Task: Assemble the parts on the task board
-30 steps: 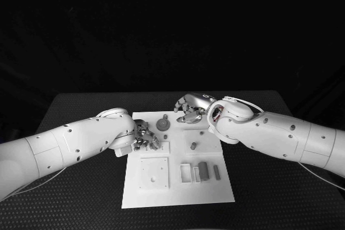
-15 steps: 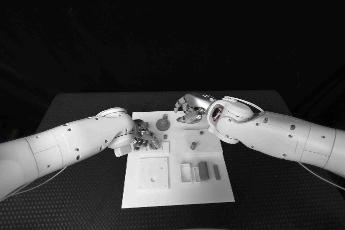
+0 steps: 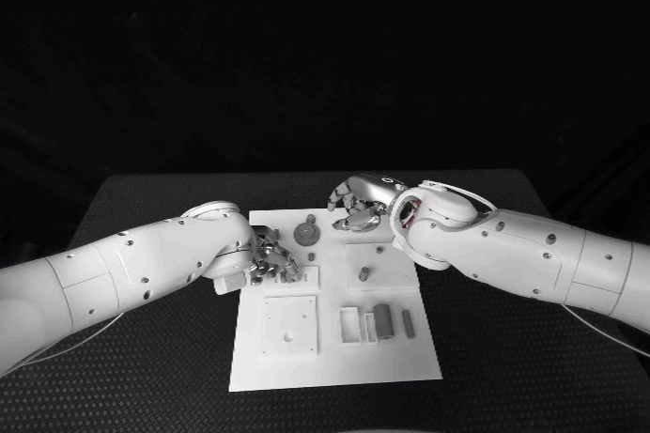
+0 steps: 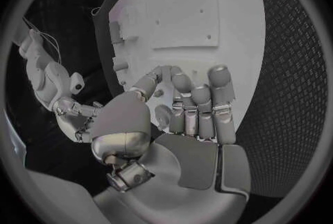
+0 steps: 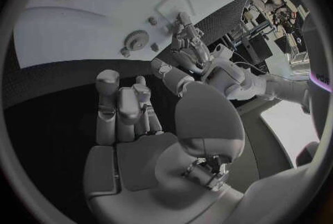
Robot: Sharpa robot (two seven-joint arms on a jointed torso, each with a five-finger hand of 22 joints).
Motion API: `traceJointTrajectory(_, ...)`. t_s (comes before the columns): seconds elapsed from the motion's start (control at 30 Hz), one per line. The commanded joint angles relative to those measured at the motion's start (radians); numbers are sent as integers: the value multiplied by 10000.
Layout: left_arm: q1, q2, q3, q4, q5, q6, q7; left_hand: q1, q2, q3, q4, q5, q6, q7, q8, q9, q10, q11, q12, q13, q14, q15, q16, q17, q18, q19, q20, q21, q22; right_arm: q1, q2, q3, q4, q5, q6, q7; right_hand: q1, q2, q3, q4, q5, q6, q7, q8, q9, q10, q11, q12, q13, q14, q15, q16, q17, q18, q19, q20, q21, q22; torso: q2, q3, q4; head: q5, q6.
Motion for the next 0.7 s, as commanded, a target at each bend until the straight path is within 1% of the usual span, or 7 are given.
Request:
traceJointTrajectory(0.03, -33, 24, -25, 8, -271, 256, -63, 887, 767, 608, -549, 46, 93, 7, 50, 0, 61, -16, 70, 11, 141, -59, 68, 15, 174, 78, 1, 18, 224, -2, -2, 2, 14, -63, 104, 13, -25, 40, -8, 10, 34, 1, 55, -48, -11, -26, 30, 54, -14, -18, 52, -66, 6, 837, 5, -39, -53, 172, -2, -1, 4, -4, 4)
traceJointTrajectory(0.2, -34, 45, -25, -11, -457, 192, -73, 879, 762, 617, -547, 89, 103, 2, 55, 3, 74, -21, 75, 15, 152, -62, 73, 22, 176, 86, -2, 30, 222, -2, 1, 2, 14, -63, 106, 14, -23, 40, -8, 8, 34, 1, 55, -48, -11, -26, 30, 54, -14, -17, 52, -65, 9, 837, 5, -39, -53, 172, -1, 6, -1, 4, 9)
traceJointTrajectory(0.5, -34, 74, -24, -7, -471, 78, -87, 855, 751, 622, -535, 130, 111, -2, 60, 7, 87, -26, 77, 18, 167, -71, 73, 26, 179, 99, -6, 43, 216, -2, 3, 2, 5, -63, 110, 16, -23, 42, -8, 6, 34, 2, 55, -48, -11, -27, 30, 56, -16, -16, 52, -66, 10, 837, 5, -39, -54, 173, 7, 1, -3, -3, 1)
traceJointTrajectory(0.57, -34, 85, -24, -17, -333, 40, -82, 800, 701, 608, -507, 133, 107, 1, 58, 8, 85, -23, 69, 17, 168, -79, 60, 25, 181, 100, -8, 42, 207, -2, 0, 2, 8, -63, 108, 15, -23, 42, -9, 6, 33, 2, 55, -48, -11, -27, 30, 56, -16, -17, 52, -67, 9, 837, 5, -39, -54, 173, 5, -2, 0, -6, -4)
traceJointTrajectory(0.6, -34, 88, -24, -22, -283, 27, -80, 724, 650, 587, -454, 126, 114, 0, 61, 9, 90, -21, 67, 19, 174, -86, 51, 26, 182, 105, -9, 39, 198, -2, -1, 2, 8, -63, 107, 15, -23, 41, -9, 6, 33, 2, 55, -48, -11, -27, 30, 56, -16, -18, 52, -67, 6, 837, 5, -39, -54, 173, 5, -2, 1, -8, -1)
traceJointTrajectory(0.67, -33, 100, -24, -31, -275, 29, -66, 460, 619, 458, -291, 117, 126, -4, 62, 11, 95, -21, 64, 30, 183, -95, 37, 36, 184, 116, -12, 36, 187, -2, 2, 2, 9, -63, 108, 15, -24, 41, -9, 6, 33, 2, 55, -48, -11, -27, 30, 57, -17, -20, 52, -69, 3, 837, 5, -39, -54, 173, 3, -1, 2, -11, 2)
traceJointTrajectory(0.7, -33, 106, -24, -35, -259, 29, -59, 282, 524, 329, -223, 109, 117, 0, 55, 10, 87, -20, 57, 35, 180, -98, 28, 41, 187, 112, -15, 32, 185, -2, 2, 2, 11, -63, 109, 15, -24, 41, -9, 6, 33, 2, 55, -48, -12, -27, 30, 57, -17, -23, 52, -71, -5, 837, 5, -39, -54, 173, 0, 1, 3, -12, 1)
